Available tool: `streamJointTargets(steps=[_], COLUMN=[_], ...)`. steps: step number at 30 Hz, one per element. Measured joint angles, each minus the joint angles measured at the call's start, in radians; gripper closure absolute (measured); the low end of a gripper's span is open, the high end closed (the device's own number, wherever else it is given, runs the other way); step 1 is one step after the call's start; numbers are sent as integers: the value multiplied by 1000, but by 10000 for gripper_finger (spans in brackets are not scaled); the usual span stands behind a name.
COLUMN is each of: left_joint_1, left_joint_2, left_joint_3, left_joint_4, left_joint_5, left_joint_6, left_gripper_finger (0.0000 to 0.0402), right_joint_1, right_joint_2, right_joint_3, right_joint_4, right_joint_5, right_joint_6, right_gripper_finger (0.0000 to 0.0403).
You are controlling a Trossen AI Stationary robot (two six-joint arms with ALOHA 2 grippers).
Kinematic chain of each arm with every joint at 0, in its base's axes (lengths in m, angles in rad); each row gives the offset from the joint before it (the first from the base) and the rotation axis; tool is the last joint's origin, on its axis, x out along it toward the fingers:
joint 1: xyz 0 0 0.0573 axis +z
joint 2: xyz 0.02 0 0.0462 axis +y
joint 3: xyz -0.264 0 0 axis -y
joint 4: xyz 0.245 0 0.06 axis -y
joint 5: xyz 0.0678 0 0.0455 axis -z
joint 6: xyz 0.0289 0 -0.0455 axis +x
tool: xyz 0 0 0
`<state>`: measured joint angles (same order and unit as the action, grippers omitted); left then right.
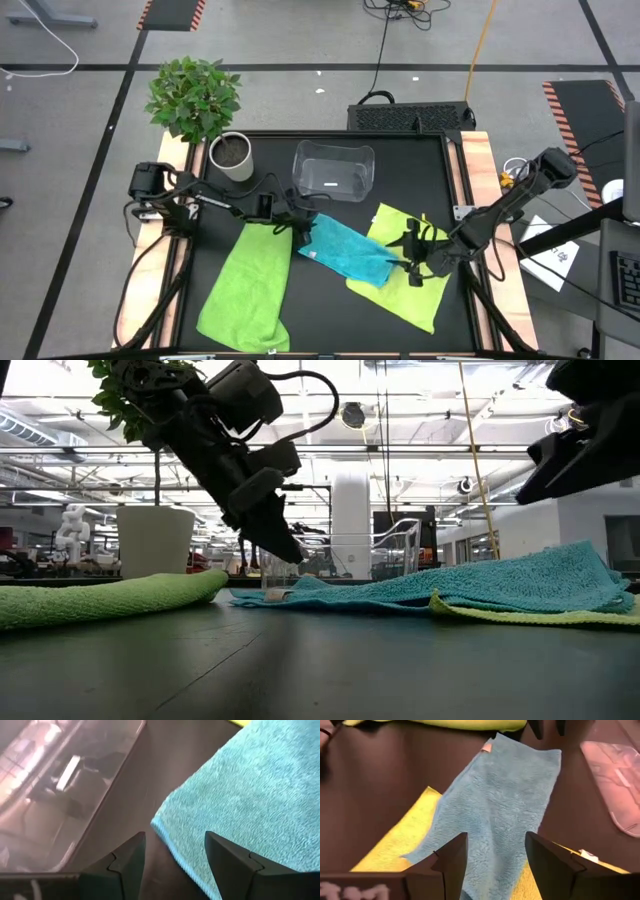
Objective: Fold microfiber towels
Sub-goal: Fold the blue microfiber cloth
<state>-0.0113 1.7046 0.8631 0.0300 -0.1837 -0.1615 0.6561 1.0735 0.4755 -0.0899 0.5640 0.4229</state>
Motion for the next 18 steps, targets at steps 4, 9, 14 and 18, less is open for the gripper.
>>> streamJointTargets(steps=[4,9,14,18], left_joint_1=[0,-1,-1,-1], left_joint_2=[0,0,1,1], left_joint_3=[0,0,0,0], left_joint_4=[33,28,25,28], left_joint_5=[16,38,37,37], left_joint_6=[15,19,20,20], left_gripper_finger=[194,195,194,194], right_joint_1=[-13,48,120,143], right_joint_2=[24,54,89,133], right_joint_3=[0,0,0,0], right_joint_4=[-9,-31,-64,-69], right_joint_5=[-53,-71,-66,-45], right_joint_6=[-26,-86,-150,-163], right_gripper_finger=[214,214,214,214])
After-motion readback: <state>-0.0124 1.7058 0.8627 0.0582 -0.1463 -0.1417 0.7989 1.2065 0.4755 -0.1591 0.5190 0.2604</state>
